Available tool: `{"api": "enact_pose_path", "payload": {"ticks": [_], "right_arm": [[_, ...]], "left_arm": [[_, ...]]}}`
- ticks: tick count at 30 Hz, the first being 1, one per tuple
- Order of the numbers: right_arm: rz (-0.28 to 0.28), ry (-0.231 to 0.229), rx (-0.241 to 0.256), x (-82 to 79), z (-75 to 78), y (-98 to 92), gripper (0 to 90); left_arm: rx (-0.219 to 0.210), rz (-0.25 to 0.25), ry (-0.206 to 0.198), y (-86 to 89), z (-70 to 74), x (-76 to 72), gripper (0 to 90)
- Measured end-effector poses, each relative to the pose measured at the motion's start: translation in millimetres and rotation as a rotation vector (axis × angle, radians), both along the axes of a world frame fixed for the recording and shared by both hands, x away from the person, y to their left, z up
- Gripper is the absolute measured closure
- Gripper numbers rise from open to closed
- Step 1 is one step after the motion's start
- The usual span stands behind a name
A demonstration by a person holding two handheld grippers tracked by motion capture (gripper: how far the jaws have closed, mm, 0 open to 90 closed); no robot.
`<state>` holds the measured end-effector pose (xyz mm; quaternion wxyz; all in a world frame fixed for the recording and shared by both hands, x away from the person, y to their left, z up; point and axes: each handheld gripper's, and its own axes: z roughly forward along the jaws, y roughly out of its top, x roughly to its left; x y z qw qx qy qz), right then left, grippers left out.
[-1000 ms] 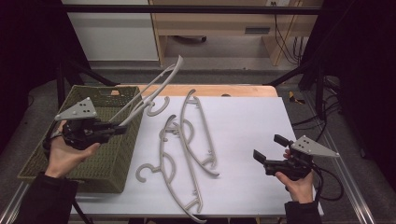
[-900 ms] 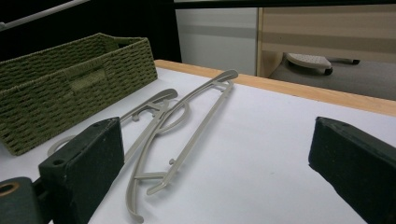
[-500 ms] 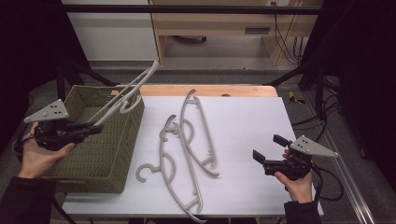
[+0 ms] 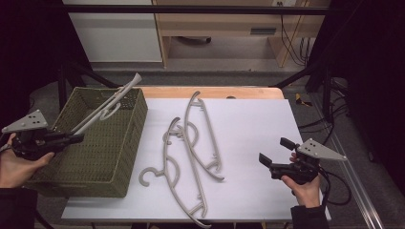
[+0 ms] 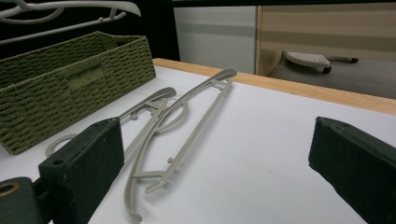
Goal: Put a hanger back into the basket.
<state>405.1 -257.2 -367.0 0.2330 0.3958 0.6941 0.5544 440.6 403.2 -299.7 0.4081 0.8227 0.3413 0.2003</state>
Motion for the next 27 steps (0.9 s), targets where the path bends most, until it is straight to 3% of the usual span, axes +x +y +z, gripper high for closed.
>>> {"api": "enact_pose_path", "payload": {"ticks": [10,15,21,27], "right_arm": [[-0.002,0.003,-0.003,0.5,-0.7,0.2,3.5],[-0.002,0.004,-0.003,0.4,-0.6,0.3,3.5],[0.0,0.007,-0.007,0.9,-1.2,1.3,3.4],[-0.001,0.004,-0.008,0.7,-0.9,0.9,3.4]], "left_arm": [[-0.009,0.012,0.033,15.4,-20.6,2.9,82.1],[0.006,0.005,0.052,18.4,-30.8,2.1,82.2],[0.009,0.011,0.067,17.4,-38.2,4.9,82.1],[0.051,0.018,0.092,7.7,-46.8,12.2,82.1]]}}
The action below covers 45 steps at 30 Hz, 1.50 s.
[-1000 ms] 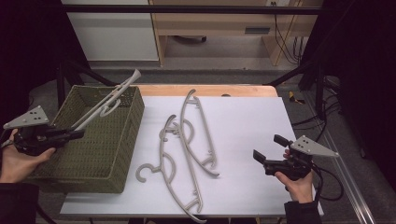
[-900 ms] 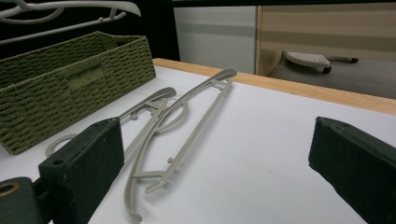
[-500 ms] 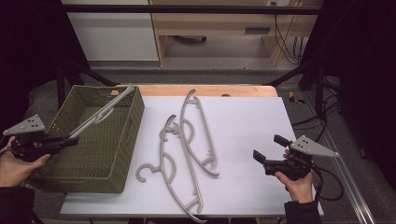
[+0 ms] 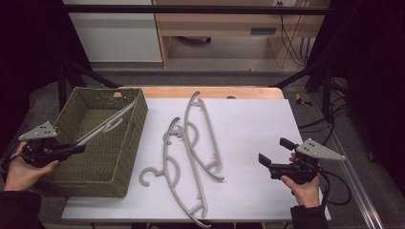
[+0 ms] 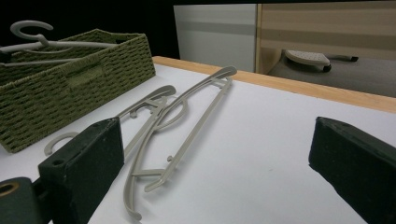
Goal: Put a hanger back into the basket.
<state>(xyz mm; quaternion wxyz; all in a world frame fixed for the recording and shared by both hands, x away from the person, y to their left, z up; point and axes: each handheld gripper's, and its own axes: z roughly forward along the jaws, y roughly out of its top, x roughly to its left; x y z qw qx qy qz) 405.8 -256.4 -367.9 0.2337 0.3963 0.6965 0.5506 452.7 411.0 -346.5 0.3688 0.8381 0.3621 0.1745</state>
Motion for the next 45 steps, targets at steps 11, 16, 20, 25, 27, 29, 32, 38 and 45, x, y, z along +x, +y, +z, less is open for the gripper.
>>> {"api": "enact_pose_path", "payload": {"ticks": [11,16,20,25,27,29,32,38,45], "right_arm": [[0.007,0.001,-0.003,0.5,-0.7,1.3,3.5],[0.008,0.003,-0.004,0.1,-0.6,1.8,3.4],[0.007,0.0,-0.004,0.3,-0.6,1.4,3.4],[0.007,0.0,-0.005,0.1,-0.4,1.6,3.4],[0.007,0.0,-0.005,0.2,-0.5,1.6,3.4],[0.007,0.001,-0.005,0.1,-0.5,1.9,3.4],[0.006,0.0,-0.004,-0.1,-0.1,2.4,3.4],[0.007,0.001,-0.004,-0.4,0.0,3.3,3.4],[0.011,-0.003,-0.002,-1.3,1.3,4.7,3.4]], "left_arm": [[-0.033,0.002,0.021,5.1,-11.4,7.9,81.9],[0.001,0.033,0.083,7.8,-15.1,9.3,80.5],[0.064,0.061,0.127,6.6,-18.4,11.9,79.2],[0.078,0.096,0.155,3.9,-27.4,13.8,79.3],[0.076,0.091,0.149,5.0,-25.2,13.0,78.5],[0.065,0.091,0.142,4.8,-22.0,11.2,76.2],[0.042,0.084,0.113,1.2,-17.2,6.6,71.8],[-0.02,0.079,0.005,-16.8,-5.1,-4.1,54.3],[-0.138,0.08,-0.127,-44.4,7.9,-16.0,40.9]]}}
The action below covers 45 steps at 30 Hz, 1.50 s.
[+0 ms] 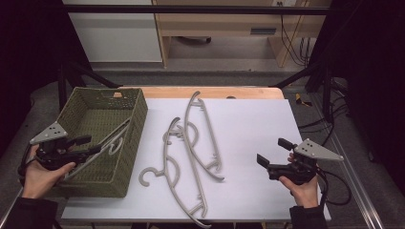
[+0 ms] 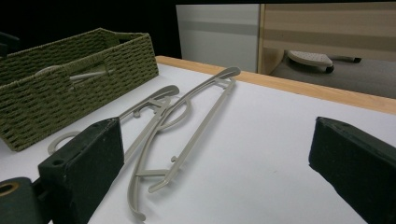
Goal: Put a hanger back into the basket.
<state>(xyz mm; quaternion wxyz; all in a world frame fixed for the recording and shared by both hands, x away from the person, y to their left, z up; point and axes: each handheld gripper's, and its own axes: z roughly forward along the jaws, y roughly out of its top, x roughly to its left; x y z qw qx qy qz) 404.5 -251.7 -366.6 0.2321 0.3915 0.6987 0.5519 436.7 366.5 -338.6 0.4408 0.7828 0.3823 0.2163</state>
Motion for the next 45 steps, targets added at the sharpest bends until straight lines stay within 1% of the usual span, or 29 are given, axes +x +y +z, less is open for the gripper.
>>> {"api": "enact_pose_path", "payload": {"ticks": [2,4,5,6,9,10,11,12,13,15,16,17,18,20,23,26,28,29,31,32,34,35,36,38,40,41,42,43,45], "right_arm": [[-0.001,0.001,0.0,-0.1,0.0,-0.2,3.4],[-0.001,0.002,0.0,-0.1,0.1,0.0,3.4],[-0.001,0.003,0.001,0.0,0.0,0.2,3.3],[0.0,0.004,0.004,-0.1,0.1,0.5,3.4],[0.007,0.006,0.0,0.2,-0.1,3.1,3.2],[0.005,0.007,-0.002,0.1,0.2,3.6,3.2],[0.008,0.006,0.0,-0.3,0.6,4.4,3.2],[0.008,0.006,0.0,-0.3,0.6,4.4,3.2],[0.009,0.007,-0.001,-0.6,1.1,4.9,3.2],[0.01,0.009,-0.002,-1.4,2.4,7.3,3.3],[0.01,0.009,-0.002,-1.4,2.4,7.3,3.3],[0.014,0.01,-0.009,-1.5,2.9,9.3,3.4],[0.014,0.01,-0.009,-1.5,2.9,9.3,3.4],[0.018,0.016,-0.014,-1.5,2.7,12.9,3.3],[0.022,0.03,-0.021,-1.3,2.0,19.4,3.3],[0.042,0.038,-0.028,-2.1,1.7,28.3,3.3],[0.046,0.036,-0.03,-2.5,1.8,30.9,3.3],[0.058,0.036,-0.042,-2.8,2.1,35.7,3.4],[0.072,0.037,-0.044,-3.1,1.8,41.7,3.4],[0.078,0.04,-0.051,-3.0,1.4,45.1,3.4],[0.086,0.042,-0.059,-3.1,1.0,48.5,3.4],[0.092,0.059,-0.068,-3.2,0.0,57.0,3.5],[0.092,0.059,-0.068,-3.2,0.0,57.0,3.5],[0.104,0.067,-0.081,-3.7,-0.9,66.0,3.8],[0.117,0.084,-0.098,-4.2,-2.0,75.6,4.1],[0.135,0.102,-0.119,-4.8,-3.3,85.2,5.0],[0.135,0.102,-0.119,-4.8,-3.3,85.2,5.0],[0.136,0.112,-0.128,-4.9,-4.2,90.4,5.3],[0.158,0.128,-0.149,-5.5,-6.2,100.1,6.7]], "left_arm": [[-0.015,-0.011,-0.048,-9.9,2.1,-3.6,35.3],[-0.032,-0.032,-0.078,-20.2,3.2,-7.1,29.6],[-0.049,-0.039,-0.091,-25.5,3.1,-9.0,27.0],[-0.077,-0.047,-0.097,-33.6,2.0,-11.8,24.3],[-0.123,-0.061,-0.113,-47.4,-1.5,-16.3,16.0],[-0.131,-0.062,-0.118,-50.9,-2.6,-17.6,14.6],[-0.139,-0.061,-0.13,-59.8,-6.2,-20.6,13.3],[-0.139,-0.061,-0.13,-59.8,-6.2,-20.6,12.2],[-0.139,-0.057,-0.136,-64.1,-8.6,-22.3,12.2],[-0.156,-0.06,-0.141,-68.2,-12.5,-24.1,10.9],[-0.155,-0.068,-0.133,-69.9,-14.3,-24.0,10.9],[-0.138,-0.079,-0.124,-72.6,-17.1,-23.9,8.8],[-0.138,-0.079,-0.124,-72.6,-17.1,-23.9,8.6],[-0.156,-0.09,-0.123,-72.8,-20.2,-26.3,8.7],[-0.15,-0.085,-0.124,-72.3,-23.9,-30.6,8.0],[-0.159,-0.089,-0.127,-71.5,-25.6,-33.5,7.9],[-0.156,-0.094,-0.128,-71.7,-25.8,-34.0,7.5],[-0.152,-0.094,-0.13,-72.1,-26.0,-34.1,7.4],[-0.15,-0.094,-0.13,-72.4,-26.2,-34.1,7.2],[-0.14,-0.09,-0.135,-72.0,-26.0,-34.4,7.2],[-0.141,-0.088,-0.135,-71.2,-25.7,-34.5,7.2],[-0.145,-0.086,-0.137,-70.4,-25.4,-34.5,7.0],[-0.144,-0.083,-0.135,-69.3,-25.3,-34.1,7.0],[-0.145,-0.082,-0.129,-68.4,-25.6,-33.3,6.3],[-0.139,-0.078,-0.128,-67.7,-26.6,-31.9,6.2],[-0.134,-0.074,-0.122,-67.0,-27.5,-31.0,6.0],[-0.134,-0.074,-0.122,-67.0,-27.5,-31.0,6.0],[-0.133,-0.072,-0.121,-66.3,-27.8,-30.6,6.0],[-0.132,-0.065,-0.121,-64.7,-28.0,-29.7,5.9]]}}
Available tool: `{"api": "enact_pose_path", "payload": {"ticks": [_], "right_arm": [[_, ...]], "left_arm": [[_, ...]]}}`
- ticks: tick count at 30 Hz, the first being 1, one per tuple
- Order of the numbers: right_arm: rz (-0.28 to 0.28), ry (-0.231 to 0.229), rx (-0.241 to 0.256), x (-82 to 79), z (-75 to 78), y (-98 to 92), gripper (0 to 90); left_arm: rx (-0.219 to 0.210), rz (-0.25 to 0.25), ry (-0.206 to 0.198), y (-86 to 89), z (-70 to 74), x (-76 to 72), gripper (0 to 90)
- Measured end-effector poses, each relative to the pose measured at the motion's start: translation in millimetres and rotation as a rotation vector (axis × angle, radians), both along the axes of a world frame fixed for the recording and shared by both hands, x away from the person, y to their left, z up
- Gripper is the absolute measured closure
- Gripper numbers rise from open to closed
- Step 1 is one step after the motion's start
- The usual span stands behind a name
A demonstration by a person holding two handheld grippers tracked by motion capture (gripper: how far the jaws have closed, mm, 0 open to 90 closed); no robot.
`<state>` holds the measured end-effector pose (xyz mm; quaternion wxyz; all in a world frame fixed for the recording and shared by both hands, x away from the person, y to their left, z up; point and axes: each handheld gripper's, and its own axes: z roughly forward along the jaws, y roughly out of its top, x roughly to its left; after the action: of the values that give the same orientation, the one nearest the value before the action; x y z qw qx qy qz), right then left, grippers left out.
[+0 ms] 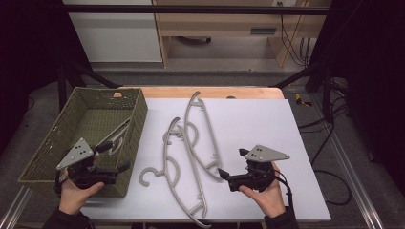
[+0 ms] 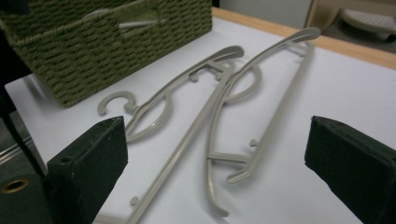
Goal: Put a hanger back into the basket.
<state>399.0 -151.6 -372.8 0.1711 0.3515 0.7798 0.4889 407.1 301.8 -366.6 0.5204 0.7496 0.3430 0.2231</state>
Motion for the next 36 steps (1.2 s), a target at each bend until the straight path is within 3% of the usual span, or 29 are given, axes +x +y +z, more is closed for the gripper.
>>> {"api": "enact_pose_path", "payload": {"ticks": [8,11,18,29,30,36], "right_arm": [[0.083,0.076,-0.076,-1.5,-17.6,54.3,10.4],[0.097,0.089,-0.095,-2.5,-22.7,66.2,10.6],[0.144,0.134,-0.181,-6.1,-48.2,110.8,18.2],[0.207,0.216,-0.228,-9.9,-77.3,137.8,34.6],[0.218,0.242,-0.251,-11.6,-81.7,142.5,37.3],[0.226,0.254,-0.283,-11.9,-92.4,148.6,45.8]], "left_arm": [[-0.008,0.017,0.006,6.3,-0.9,2.3,5.8],[-0.004,0.021,0.002,7.7,-0.7,2.4,5.8],[-0.003,0.028,-0.002,11.7,1.1,2.1,5.8],[0.0,0.03,-0.003,12.3,1.6,2.2,6.1],[0.002,0.03,-0.003,12.2,1.5,2.1,6.1],[0.004,0.03,0.001,10.8,1.0,2.0,6.2]]}}
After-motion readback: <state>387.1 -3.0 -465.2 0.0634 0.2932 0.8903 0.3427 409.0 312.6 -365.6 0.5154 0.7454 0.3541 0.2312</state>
